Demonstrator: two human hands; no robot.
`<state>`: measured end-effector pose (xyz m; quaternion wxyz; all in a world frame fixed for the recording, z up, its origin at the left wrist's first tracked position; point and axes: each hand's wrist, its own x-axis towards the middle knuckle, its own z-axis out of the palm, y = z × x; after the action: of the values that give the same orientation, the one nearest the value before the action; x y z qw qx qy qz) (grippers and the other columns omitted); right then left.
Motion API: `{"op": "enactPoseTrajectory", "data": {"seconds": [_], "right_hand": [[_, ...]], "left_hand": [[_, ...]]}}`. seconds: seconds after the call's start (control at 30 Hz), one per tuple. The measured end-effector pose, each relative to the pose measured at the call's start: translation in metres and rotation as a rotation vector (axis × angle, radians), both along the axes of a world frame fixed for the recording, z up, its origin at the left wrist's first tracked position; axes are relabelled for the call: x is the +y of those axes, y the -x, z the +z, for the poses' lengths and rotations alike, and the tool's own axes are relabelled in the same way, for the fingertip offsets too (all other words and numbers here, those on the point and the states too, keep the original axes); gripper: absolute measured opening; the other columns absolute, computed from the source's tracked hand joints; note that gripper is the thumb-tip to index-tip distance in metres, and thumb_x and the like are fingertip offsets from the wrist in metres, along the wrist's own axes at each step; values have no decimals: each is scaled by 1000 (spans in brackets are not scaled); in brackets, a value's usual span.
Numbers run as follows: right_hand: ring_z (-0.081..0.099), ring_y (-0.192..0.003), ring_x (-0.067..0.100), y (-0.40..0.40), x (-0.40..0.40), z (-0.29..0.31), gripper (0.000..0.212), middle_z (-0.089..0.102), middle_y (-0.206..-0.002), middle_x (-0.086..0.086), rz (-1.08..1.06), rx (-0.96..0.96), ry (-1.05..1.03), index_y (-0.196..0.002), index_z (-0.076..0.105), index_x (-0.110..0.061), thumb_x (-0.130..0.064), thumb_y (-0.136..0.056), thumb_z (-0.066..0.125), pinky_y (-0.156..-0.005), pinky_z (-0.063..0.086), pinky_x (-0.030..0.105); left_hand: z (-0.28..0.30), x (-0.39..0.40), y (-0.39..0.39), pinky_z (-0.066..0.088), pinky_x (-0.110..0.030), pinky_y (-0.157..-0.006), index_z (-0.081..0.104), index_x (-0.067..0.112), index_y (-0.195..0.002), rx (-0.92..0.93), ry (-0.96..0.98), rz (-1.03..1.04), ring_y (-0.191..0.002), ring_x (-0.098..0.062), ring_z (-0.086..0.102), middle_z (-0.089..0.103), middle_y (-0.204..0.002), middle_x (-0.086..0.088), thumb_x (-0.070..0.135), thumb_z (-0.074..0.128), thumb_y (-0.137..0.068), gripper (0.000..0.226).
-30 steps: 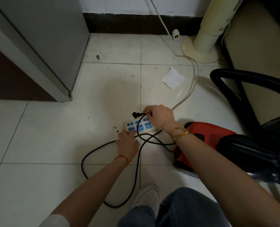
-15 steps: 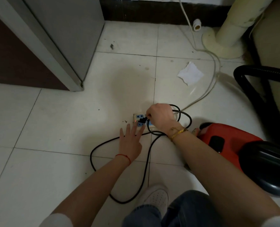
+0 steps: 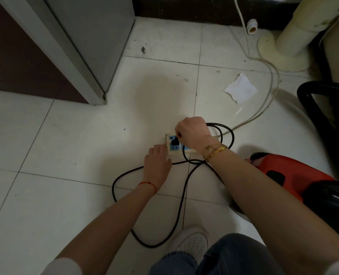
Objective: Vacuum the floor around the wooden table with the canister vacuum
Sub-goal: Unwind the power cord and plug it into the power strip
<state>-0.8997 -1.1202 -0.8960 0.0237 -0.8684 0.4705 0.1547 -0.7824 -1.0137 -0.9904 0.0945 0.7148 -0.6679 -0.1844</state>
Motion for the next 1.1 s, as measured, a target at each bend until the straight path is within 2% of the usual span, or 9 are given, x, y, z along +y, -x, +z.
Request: {"op": "enactPoseTrajectory", "data": {"seconds": [0.13,0.2,0.27,0.33,0.4,0.53,0.8,0.93,1.1], "right_hand": [[61,-75,22,-1,-4,-2,17,66,-89,2,14,-4,-10,-91,69,-18,-13,-87,54,-60,36,27],[58,-72,21,-4,-8,-2,17,66,-90,2,10,6,-30,-92,70,-19,-13,-88,55,-60,36,27],[51,-67,20,-8,-9,-4,16,65,-89,2,24,22,-46,-94,70,-17,-13,-88,55,-60,36,27],[50,-68,21,-14,-9,-3,15,62,-86,4,62,53,-53,-94,68,-12,-8,-88,54,-61,36,28],[60,-77,25,-19,-9,-4,14,63,-91,7,92,70,-61,-93,66,-9,-3,-88,54,-63,38,29],[64,-90,27,-18,-9,-5,13,64,-100,9,42,17,-83,-97,64,-8,-5,-89,55,-66,40,30],[64,-90,27,-17,-1,-11,16,63,-101,9,-51,-53,-150,-98,65,-9,-5,-85,56,-66,40,30],[64,-92,27,-16,5,-18,21,64,-103,9,-69,-93,-161,-104,65,-12,-14,-83,61,-67,39,29],[60,-99,27,-5,11,-24,18,63,-107,11,-94,-142,-140,-106,61,-7,-14,-92,53,-68,37,30]], "left_hand": [[-6,-15,-8,44,-34,-91,34,10,-143,123,-80,46,-115,-25,42,43,-132,-9,27,63,-89,64],[-8,-23,-9,43,-35,-93,27,12,-148,140,-129,35,-116,-26,40,41,-134,-10,28,62,-90,70],[-10,-30,-10,43,-36,-94,27,14,-148,149,-158,30,-114,-28,41,43,-131,-11,27,63,-89,70],[-12,-33,-9,43,-35,-92,33,16,-146,165,-168,41,-113,-28,41,46,-128,-11,27,63,-89,65],[-13,-34,-9,43,-34,-90,35,16,-144,189,-167,69,-112,-28,41,47,-127,-12,27,64,-88,64],[-15,-38,-11,44,-34,-86,17,19,-152,156,-167,48,-108,-27,42,47,-123,-10,28,66,-88,81],[-11,-44,-17,44,-36,-83,27,24,-149,159,-208,48,-108,-27,42,48,-119,-11,32,70,-83,79],[-7,-45,-20,46,-36,-83,25,25,-149,128,-217,11,-107,-26,43,48,-117,-12,34,68,-84,79],[2,-35,-14,44,-37,-95,23,16,-150,197,-222,10,-114,-27,43,45,-125,-13,23,66,-86,77]]}}
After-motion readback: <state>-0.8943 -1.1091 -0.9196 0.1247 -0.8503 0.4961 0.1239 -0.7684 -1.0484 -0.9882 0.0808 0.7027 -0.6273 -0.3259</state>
